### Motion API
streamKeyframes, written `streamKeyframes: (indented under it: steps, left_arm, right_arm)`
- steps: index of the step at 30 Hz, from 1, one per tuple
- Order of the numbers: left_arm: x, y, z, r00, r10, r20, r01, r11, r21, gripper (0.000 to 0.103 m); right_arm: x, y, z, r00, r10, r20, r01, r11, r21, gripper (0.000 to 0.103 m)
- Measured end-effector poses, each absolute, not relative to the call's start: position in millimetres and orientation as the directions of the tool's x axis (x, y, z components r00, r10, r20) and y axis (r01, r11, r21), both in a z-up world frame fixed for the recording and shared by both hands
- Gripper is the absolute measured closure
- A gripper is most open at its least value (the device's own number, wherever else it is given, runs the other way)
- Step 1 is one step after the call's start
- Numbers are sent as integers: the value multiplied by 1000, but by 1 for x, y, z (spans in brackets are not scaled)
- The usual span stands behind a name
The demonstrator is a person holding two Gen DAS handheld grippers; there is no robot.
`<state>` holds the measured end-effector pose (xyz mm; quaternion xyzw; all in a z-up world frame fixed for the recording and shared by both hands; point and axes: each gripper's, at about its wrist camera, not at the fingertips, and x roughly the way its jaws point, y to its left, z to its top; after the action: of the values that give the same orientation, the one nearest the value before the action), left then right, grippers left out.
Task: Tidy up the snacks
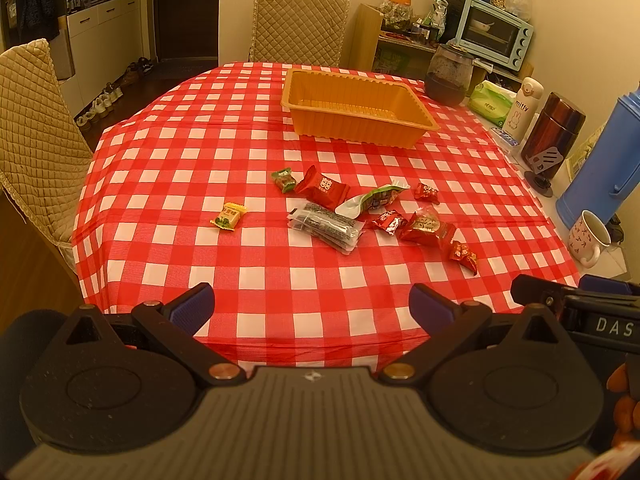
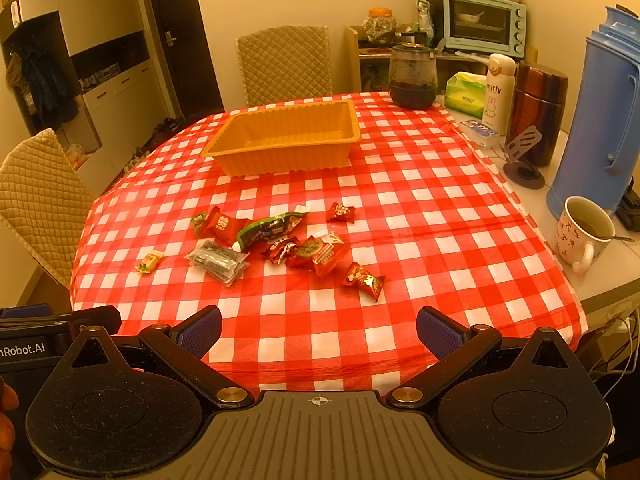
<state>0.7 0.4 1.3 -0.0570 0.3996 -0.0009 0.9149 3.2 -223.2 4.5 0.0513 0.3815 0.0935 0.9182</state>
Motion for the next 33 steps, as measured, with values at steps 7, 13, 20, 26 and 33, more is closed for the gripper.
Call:
streamKeyframes:
  steps: [7,13,20,26,33]
  left_arm:
    - [1,0,2,681,-48,-731,-44,993,-106,0]
    - [1,0,2,681,-48,-731,-43,993,-106,0]
    - [1,0,2,681,-50,-730,-43,993,-108,0]
    - [1,-1,3,681,-50,-731,-44,993,-108,0]
    - [1,-1,3,681,-51,-730,-43,993,-109,0]
  right_arm:
    - [3,-223,4,693,211,-690,-131,977,166,0]
    - [3,-224,5,693,212,-690,-131,977,168,0]
    - [3,-224,5,693,211,-690,-131,977,168,0]
    - [4,-224,4,692,212,-690,-132,977,168,0]
    - [3,-224,4,693,212,-689,-132,977,169,0]
